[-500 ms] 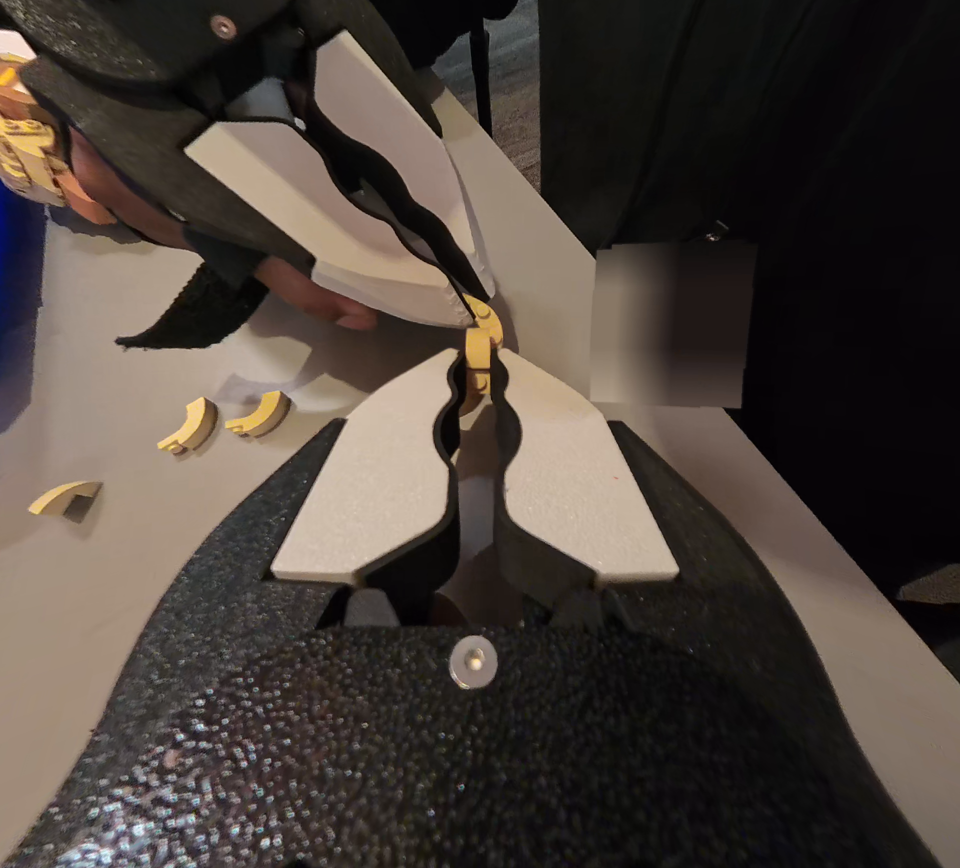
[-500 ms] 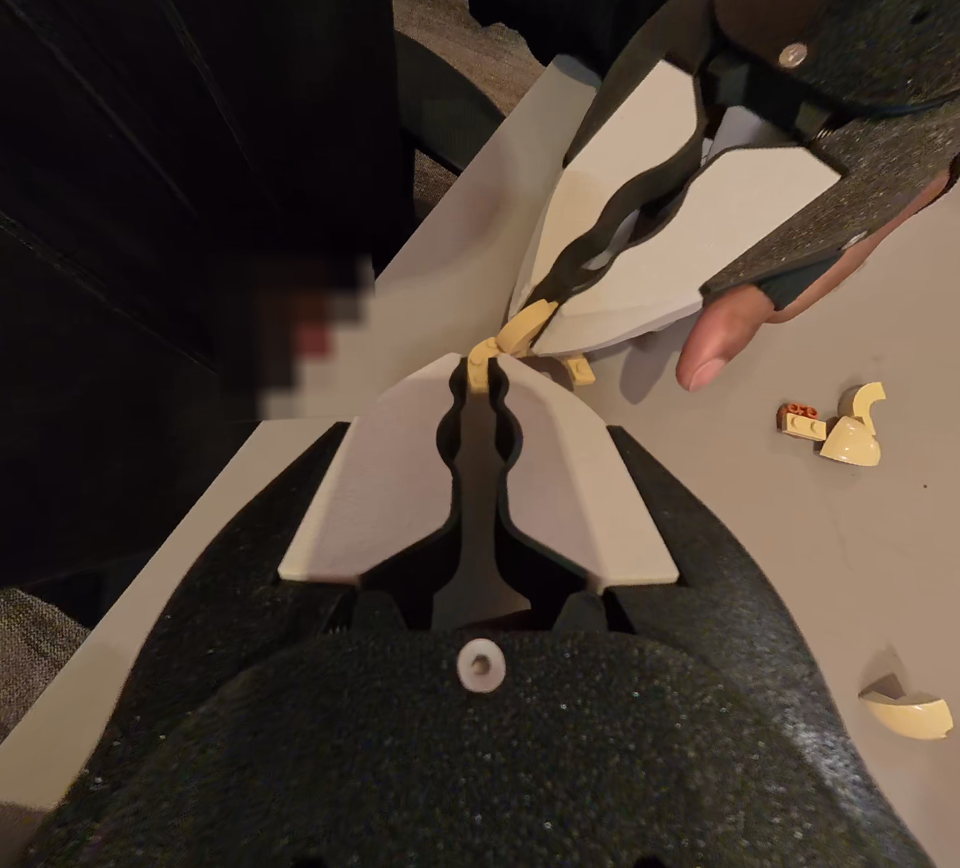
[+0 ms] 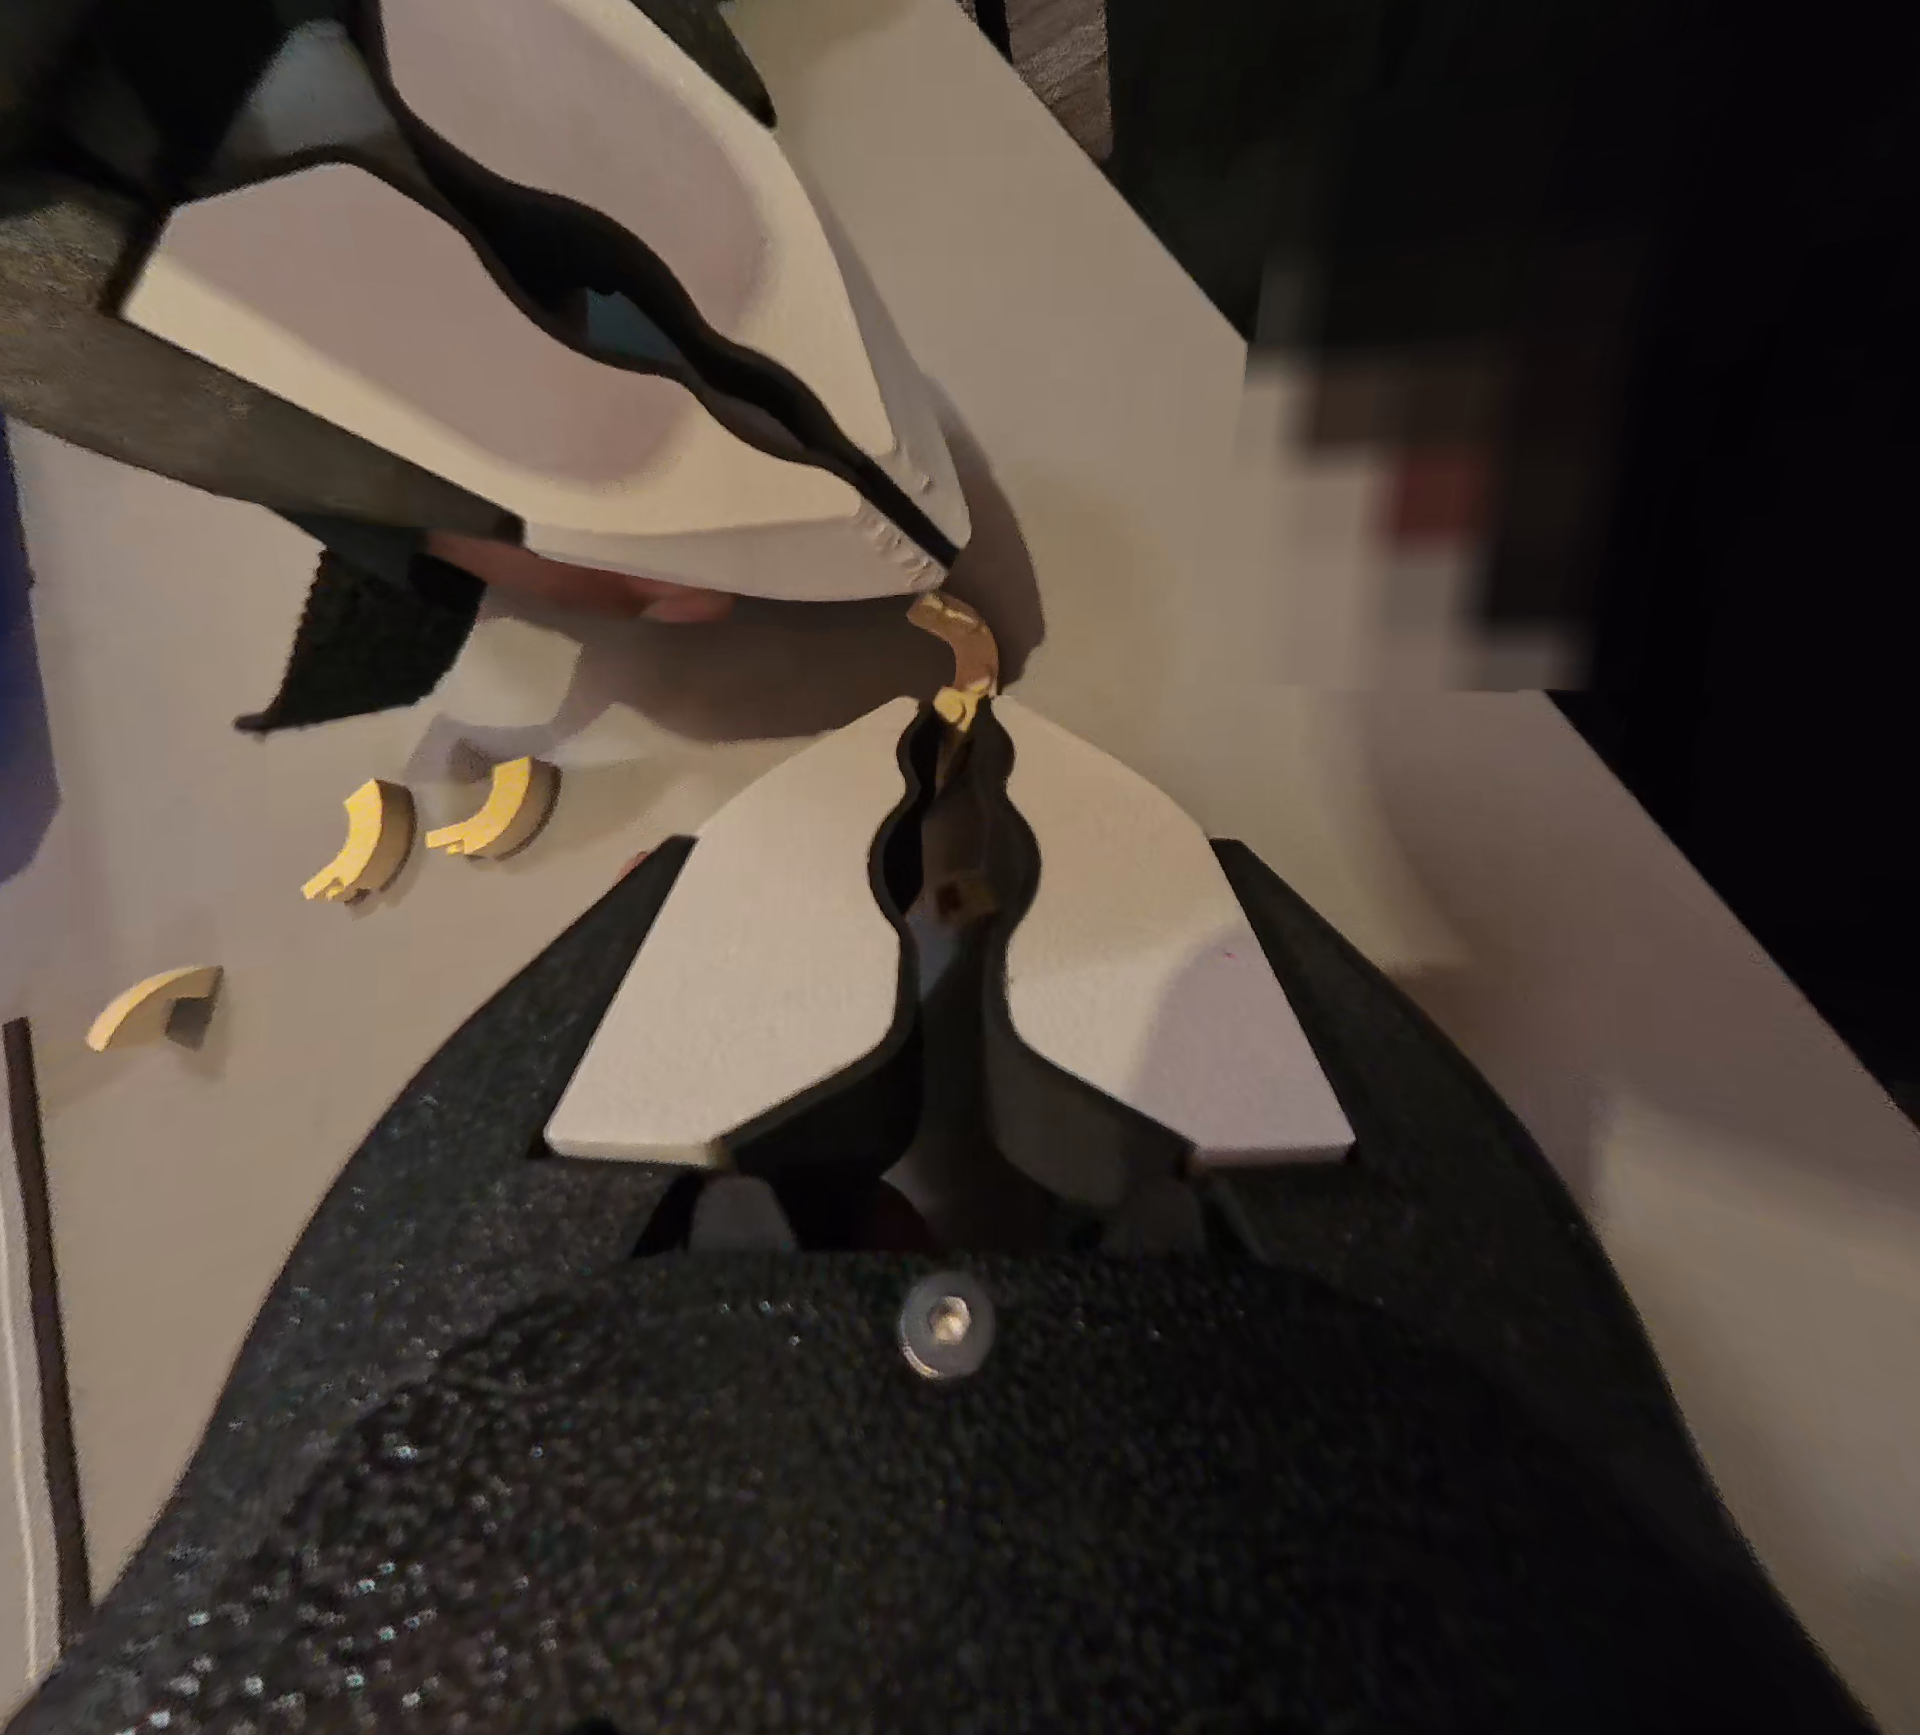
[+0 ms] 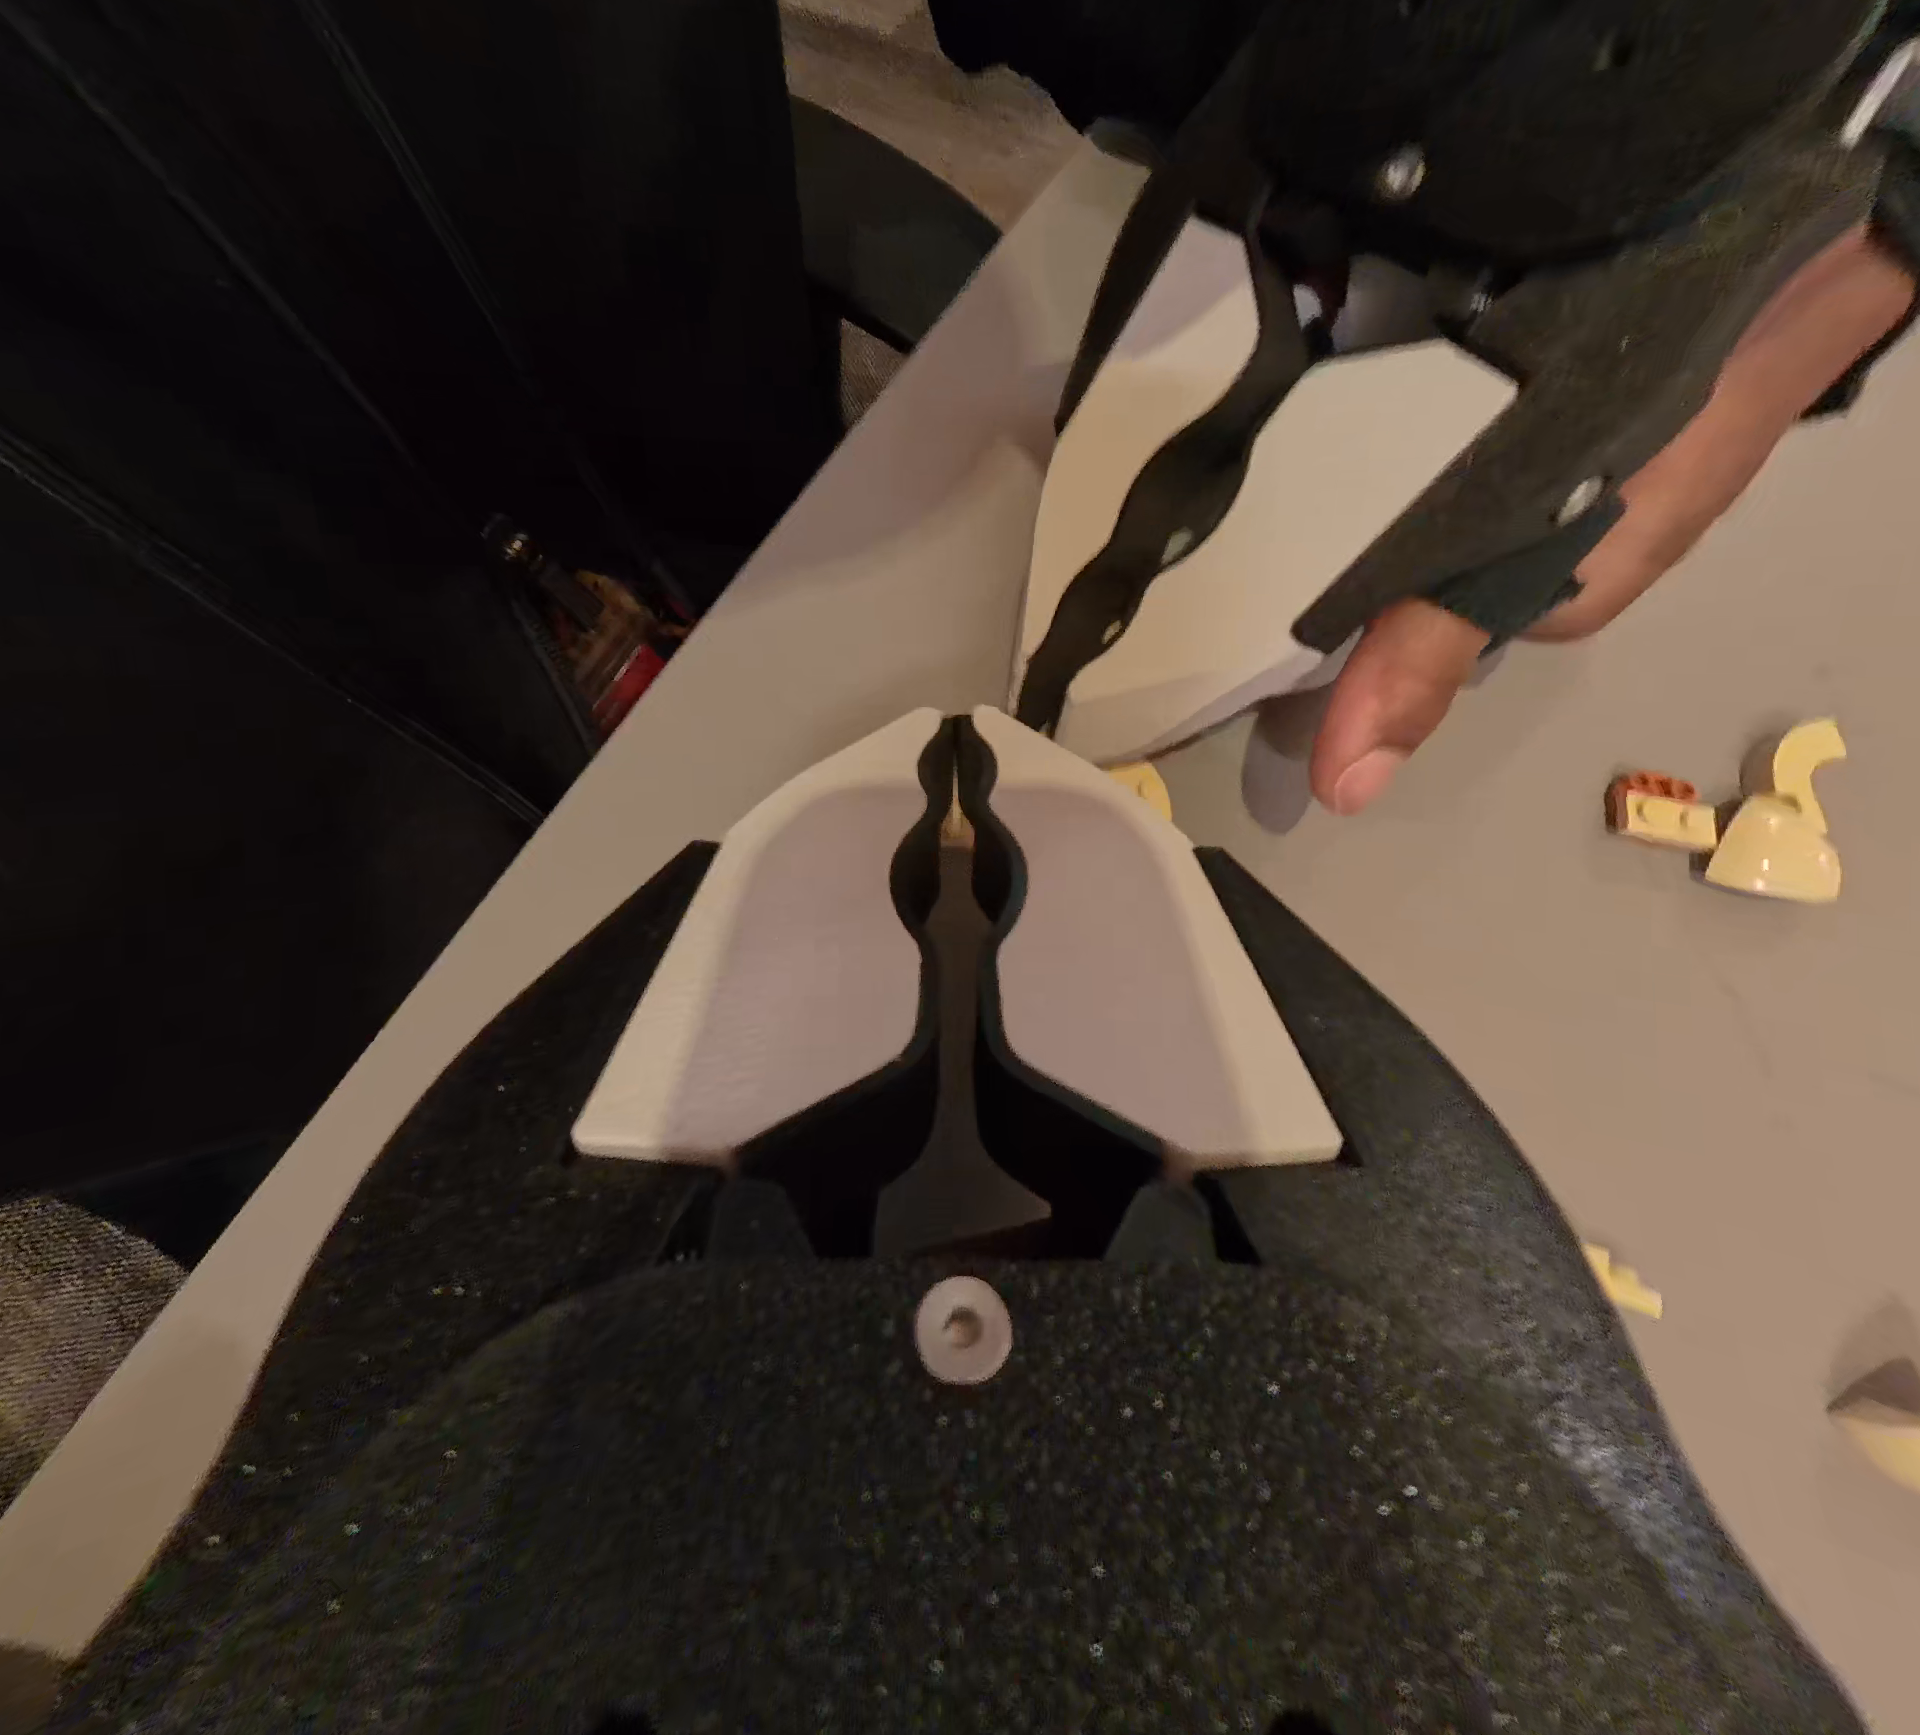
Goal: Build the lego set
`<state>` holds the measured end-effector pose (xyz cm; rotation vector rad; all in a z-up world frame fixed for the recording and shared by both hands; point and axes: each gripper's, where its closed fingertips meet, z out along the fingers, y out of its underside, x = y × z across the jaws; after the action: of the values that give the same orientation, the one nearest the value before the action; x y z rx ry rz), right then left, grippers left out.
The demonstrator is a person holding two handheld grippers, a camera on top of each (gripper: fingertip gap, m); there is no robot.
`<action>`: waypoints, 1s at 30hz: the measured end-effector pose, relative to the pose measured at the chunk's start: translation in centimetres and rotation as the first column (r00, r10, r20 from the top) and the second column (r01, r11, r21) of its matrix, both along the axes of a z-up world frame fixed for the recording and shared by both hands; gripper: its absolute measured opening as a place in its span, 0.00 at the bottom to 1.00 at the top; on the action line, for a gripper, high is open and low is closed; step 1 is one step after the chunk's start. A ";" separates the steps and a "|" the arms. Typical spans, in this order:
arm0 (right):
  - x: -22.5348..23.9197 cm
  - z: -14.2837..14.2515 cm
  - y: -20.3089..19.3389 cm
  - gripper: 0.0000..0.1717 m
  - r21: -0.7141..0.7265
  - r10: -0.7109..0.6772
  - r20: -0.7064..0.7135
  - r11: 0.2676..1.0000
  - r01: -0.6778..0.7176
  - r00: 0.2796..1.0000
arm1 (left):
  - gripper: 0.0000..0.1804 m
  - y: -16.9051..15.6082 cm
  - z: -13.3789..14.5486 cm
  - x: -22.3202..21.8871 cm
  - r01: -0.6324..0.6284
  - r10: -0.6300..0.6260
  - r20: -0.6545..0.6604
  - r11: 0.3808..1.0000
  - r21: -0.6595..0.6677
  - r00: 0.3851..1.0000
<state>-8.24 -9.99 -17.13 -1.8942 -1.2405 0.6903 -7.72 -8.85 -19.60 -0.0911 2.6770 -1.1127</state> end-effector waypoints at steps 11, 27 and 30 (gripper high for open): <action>1.1 -0.1 -1.5 0.00 0.004 -0.160 0.004 0.987 0.160 0.987 | 0.11 0.7 -0.3 1.2 -0.005 0.005 0.005 0.992 0.126 1.000; 1.6 2.2 -2.3 0.15 0.071 -0.520 -0.168 0.841 0.536 0.837 | 0.04 0.8 -0.6 2.5 0.001 0.026 -0.131 0.980 0.200 0.991; 4.0 1.9 -1.9 0.17 0.052 -0.681 -0.156 0.718 0.694 0.716 | 0.04 0.5 -0.6 2.6 -0.077 0.114 -0.185 0.977 0.197 0.976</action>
<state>-4.28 -11.90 -15.20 -1.9866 -0.3930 0.3122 -5.16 -8.35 -20.24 -0.3075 2.9017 -0.8559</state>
